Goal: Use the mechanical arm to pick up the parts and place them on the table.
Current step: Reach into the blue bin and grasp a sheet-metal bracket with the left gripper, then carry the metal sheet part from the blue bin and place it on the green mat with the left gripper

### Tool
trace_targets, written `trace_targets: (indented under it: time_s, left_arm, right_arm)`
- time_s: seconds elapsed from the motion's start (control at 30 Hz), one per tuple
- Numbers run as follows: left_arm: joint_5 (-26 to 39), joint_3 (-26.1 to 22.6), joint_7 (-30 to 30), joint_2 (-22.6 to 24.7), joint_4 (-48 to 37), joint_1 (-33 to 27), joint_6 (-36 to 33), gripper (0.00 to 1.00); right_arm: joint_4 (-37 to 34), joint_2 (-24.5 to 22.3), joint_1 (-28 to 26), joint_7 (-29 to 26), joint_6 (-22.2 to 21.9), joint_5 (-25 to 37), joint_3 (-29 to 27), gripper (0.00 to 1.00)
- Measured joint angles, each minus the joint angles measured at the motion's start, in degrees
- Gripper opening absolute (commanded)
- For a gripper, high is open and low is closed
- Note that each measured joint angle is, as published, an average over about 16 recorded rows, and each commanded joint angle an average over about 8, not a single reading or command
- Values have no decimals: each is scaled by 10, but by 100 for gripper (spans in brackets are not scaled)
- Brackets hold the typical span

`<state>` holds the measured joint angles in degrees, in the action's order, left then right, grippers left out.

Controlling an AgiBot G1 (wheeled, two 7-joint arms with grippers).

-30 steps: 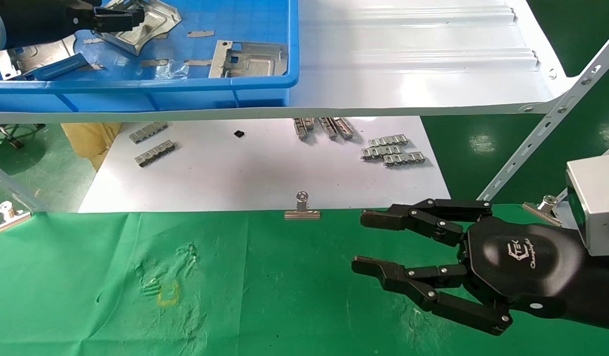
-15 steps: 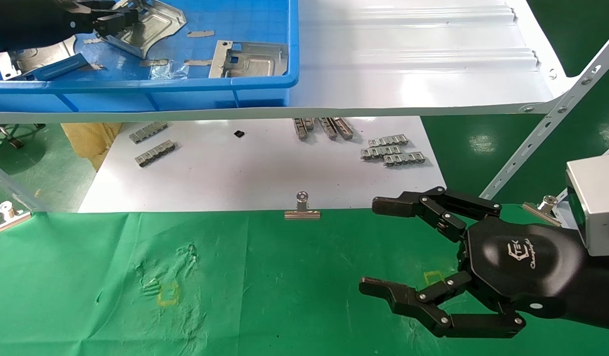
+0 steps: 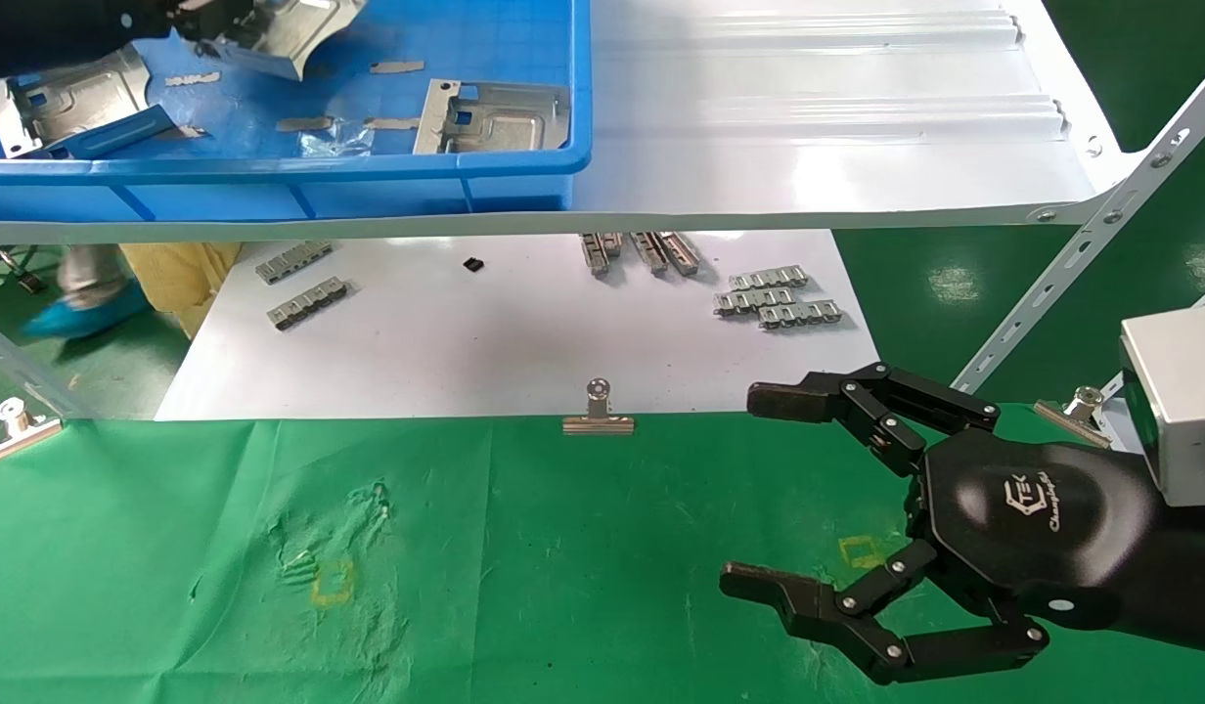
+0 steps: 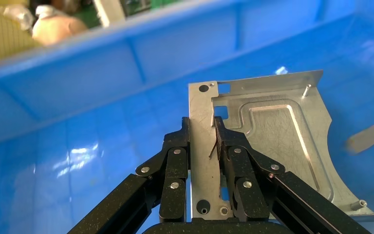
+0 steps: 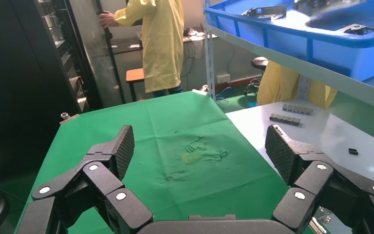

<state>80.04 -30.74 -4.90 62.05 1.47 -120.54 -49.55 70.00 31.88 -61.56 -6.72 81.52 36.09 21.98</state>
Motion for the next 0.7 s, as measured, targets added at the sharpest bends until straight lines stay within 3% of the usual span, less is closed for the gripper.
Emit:
trace_targets:
  time_s: [0.2, 0.7]
  left_arm:
    - [-23, 15, 20, -19, 17, -8, -75, 0]
    - [-75, 42, 97, -68, 54, -7, -342, 0]
  right_arm:
    - [0, 0, 0, 0, 0, 0, 0, 100]
    - [0, 0, 0, 0, 0, 0, 0, 100]
